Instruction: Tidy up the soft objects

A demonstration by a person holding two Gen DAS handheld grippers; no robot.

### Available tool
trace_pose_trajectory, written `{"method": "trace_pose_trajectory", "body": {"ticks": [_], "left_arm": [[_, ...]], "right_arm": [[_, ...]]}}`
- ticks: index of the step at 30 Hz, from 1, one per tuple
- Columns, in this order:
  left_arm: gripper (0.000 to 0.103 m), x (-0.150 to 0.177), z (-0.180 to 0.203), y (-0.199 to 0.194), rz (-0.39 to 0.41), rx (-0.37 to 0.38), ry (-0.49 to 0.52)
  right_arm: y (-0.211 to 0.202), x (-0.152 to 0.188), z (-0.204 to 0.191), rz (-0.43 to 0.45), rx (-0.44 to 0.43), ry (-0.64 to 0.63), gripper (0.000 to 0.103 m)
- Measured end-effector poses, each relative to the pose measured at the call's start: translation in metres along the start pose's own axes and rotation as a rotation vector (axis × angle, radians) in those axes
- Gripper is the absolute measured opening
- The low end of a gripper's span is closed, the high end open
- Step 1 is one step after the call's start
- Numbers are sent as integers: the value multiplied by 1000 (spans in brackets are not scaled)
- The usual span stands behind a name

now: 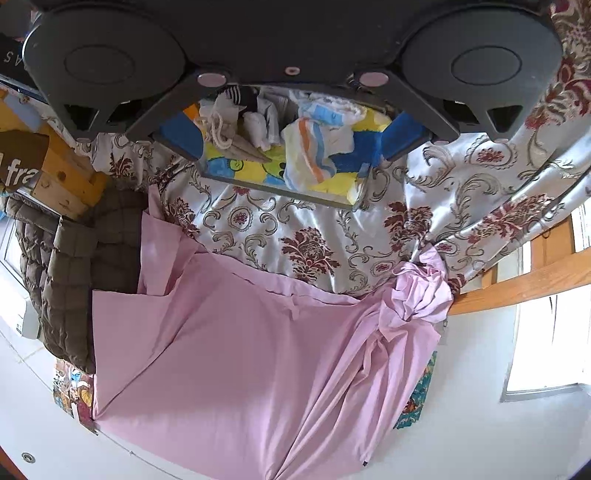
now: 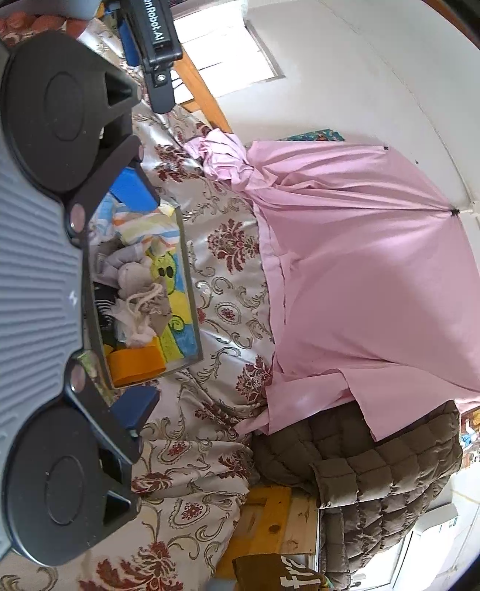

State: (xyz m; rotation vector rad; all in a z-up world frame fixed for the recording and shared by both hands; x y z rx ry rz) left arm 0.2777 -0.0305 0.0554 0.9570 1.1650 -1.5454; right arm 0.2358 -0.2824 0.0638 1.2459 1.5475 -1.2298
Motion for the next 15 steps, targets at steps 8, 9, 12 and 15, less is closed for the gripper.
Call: {"method": "trace_pose_trajectory", "body": {"ticks": [8,9,12,15], "left_arm": [[102,12,-8,-28,11,-40,12],[102,14,-9,-31,14,-43,11],[102,18,-12,-41,16,-51,6],[102,23,-13,-50,19,-63,-4]], "right_arm": [[-27,14,-7,8,-8,-35,103],[-29,16,-7,8,-7,-33,103],[-37,21,-6,1,-4,-28,103],[-44,25,-6,-5,3,-31,103]]}}
Point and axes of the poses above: each gripper's, at about its wrist camera, not at the fingertips, and y roughly the way its jaws point, z to its right, x to its underside, the point moved 4 cm from there along y, roughly the way its jaws point, and after that the axes turned 7 degrees about z, right-handed, at the moved point
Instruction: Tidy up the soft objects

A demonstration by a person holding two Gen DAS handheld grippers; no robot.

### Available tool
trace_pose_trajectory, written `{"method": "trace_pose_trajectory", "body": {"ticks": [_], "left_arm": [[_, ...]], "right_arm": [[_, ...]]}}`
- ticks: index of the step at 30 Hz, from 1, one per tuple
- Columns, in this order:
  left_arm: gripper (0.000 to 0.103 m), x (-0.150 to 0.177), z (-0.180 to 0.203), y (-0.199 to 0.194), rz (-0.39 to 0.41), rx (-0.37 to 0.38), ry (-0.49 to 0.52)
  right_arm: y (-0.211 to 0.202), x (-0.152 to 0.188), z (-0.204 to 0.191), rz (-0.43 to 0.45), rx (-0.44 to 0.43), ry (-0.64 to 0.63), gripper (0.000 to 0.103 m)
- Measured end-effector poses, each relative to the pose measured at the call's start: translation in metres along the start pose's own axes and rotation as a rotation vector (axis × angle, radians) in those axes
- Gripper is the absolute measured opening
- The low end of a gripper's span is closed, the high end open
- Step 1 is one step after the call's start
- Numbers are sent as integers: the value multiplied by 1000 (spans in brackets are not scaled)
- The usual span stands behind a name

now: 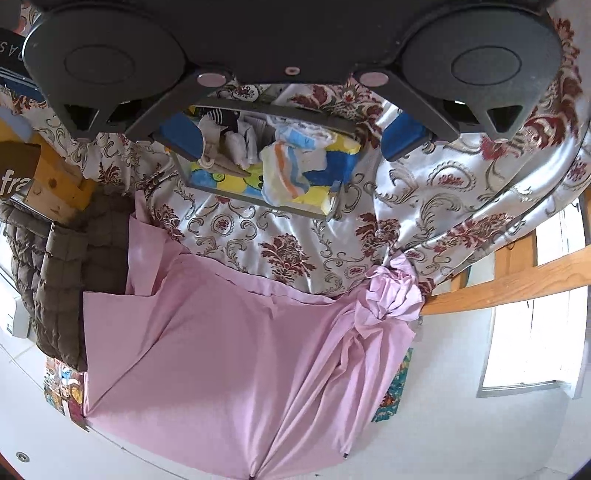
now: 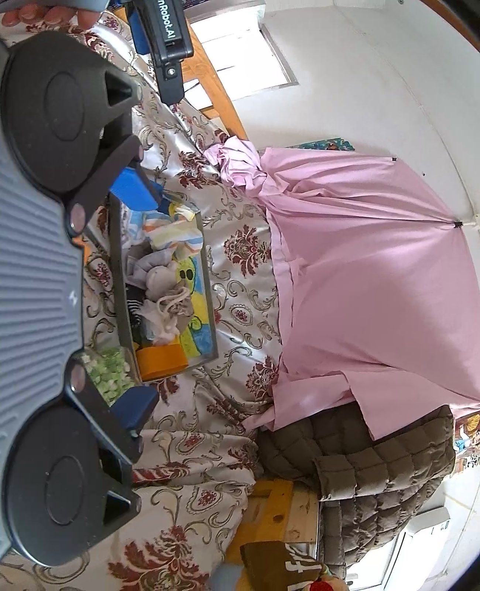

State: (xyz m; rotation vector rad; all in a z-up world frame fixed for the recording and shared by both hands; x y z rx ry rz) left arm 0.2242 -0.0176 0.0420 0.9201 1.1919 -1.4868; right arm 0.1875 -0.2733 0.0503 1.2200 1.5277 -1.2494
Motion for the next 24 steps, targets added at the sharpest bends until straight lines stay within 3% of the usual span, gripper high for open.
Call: {"method": "trace_pose_trajectory", "body": {"ticks": [17,24], "left_arm": [[102,26,-9,-71,48,-56,111],[102,34,-20,-81,37,-65,105]], "right_arm": [[-60,29,-11,-23,47,-15,103],[-73,39,-17,-45,50,-19,103]]}}
Point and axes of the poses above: each gripper's, at about its wrist camera, not at the fingertips, and y roughly the way its jaws point, z to its right, x to its underside, the point moved 4 cm from there along y, roughly the way its jaws point, and after that the axes turned 7 degrees about z, right-handed, at the moved point
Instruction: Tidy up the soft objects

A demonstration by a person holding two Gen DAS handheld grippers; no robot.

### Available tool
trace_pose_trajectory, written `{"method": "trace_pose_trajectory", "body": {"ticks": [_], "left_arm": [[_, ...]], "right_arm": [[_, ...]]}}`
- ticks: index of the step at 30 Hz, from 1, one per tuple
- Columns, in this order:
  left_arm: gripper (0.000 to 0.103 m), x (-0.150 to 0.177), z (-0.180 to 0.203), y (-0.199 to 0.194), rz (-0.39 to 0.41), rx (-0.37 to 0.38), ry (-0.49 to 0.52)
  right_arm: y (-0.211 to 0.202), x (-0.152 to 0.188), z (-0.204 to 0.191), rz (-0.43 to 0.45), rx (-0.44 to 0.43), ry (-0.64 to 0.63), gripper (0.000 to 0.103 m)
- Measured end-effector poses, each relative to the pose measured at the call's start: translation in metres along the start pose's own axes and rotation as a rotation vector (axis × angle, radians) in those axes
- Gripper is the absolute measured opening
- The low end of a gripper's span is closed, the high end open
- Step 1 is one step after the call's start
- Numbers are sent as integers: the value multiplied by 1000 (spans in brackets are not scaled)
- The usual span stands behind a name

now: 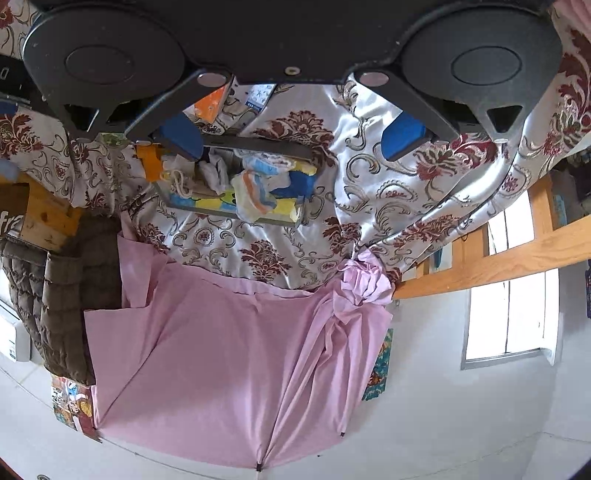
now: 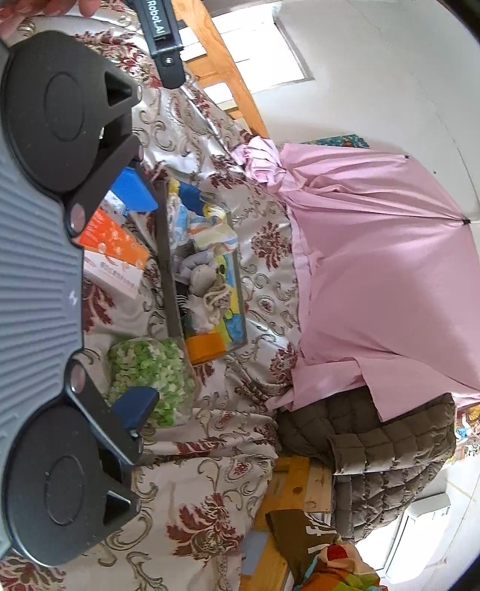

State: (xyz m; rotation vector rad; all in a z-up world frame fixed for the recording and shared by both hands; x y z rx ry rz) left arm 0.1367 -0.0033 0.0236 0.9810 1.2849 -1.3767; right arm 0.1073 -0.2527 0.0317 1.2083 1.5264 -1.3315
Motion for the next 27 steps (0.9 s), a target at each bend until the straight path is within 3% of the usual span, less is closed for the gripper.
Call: {"method": "trace_pose_trajectory", "body": {"ticks": [13,27], "left_arm": [[102,40,-21,-7,-88,-41,9],[102,49,-18,-7,-127,-44,34]], "right_arm": [[-3,20,-26,-52,-12,-113,103],[3,28,-26,-105,32,-125,103]]}}
Point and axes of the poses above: each gripper's, at about its wrist camera, not at the fingertips, and y roughly the way its jaws point, z to its right, x to its underside, the point moved 4 cm from there along y, roughly the way its jaws point, and after that the axes turned 7 degrees about z, right-handed, at the moved point
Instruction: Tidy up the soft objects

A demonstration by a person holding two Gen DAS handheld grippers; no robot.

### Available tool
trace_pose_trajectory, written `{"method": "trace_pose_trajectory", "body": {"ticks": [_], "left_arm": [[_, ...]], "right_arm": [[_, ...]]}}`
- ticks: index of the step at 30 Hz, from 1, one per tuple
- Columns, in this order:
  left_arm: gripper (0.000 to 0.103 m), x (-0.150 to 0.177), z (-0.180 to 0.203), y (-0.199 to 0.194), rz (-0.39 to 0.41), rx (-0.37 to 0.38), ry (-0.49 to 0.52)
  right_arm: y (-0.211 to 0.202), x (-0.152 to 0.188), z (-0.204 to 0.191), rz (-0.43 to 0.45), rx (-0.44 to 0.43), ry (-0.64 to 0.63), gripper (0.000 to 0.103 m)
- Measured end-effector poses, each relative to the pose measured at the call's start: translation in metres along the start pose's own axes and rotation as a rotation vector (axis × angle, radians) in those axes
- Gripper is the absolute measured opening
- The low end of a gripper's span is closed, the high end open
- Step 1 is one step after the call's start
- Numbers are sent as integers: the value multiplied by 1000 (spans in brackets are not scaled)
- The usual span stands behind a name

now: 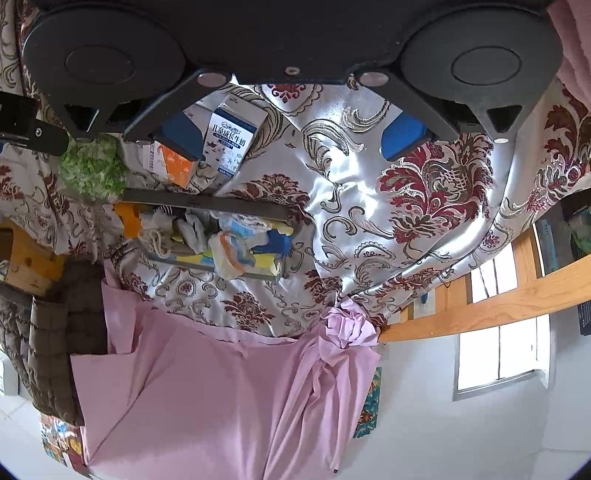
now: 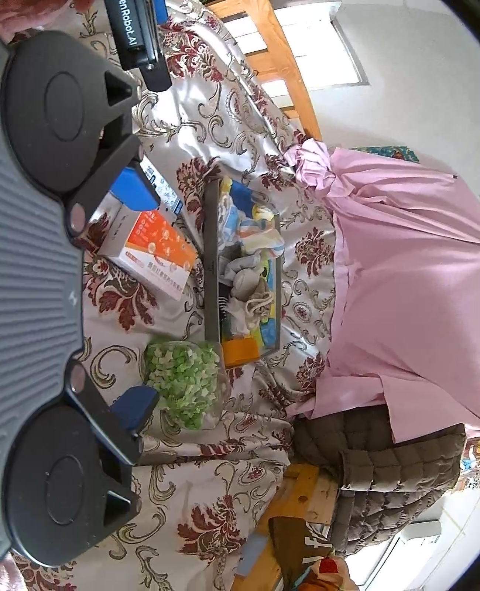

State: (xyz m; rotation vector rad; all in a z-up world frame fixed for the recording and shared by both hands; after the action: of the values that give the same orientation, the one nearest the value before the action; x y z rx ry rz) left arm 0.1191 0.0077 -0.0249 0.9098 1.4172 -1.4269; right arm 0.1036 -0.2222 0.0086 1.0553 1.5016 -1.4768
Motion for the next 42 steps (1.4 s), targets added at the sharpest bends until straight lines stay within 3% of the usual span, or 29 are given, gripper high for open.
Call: {"method": "trace_pose_trajectory", "body": {"ticks": [16,29,42], "left_arm": [[102,6,0,8,-58,-14,9],[102,16,2,21,-151,-26,27],[102,16,1,20,-151,-28,24]], "right_arm": [[11,7,-1,-74,6,-16,103],[23,16,-2,-152,18,-28,103],[24,17,-3,-163,13,-38,103]]}}
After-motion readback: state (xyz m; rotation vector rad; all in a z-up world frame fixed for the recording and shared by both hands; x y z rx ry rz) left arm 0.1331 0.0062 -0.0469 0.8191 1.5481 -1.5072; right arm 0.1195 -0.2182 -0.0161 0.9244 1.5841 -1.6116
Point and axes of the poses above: each gripper's, at about its wrist camera, not at the fingertips, and y roughly the way its jaws point, z to its right, x to its underside, the point moved 4 cm from there along y, roughly the way its jaws point, and after that the axes turned 7 degrees about z, right-handed, at the moved point
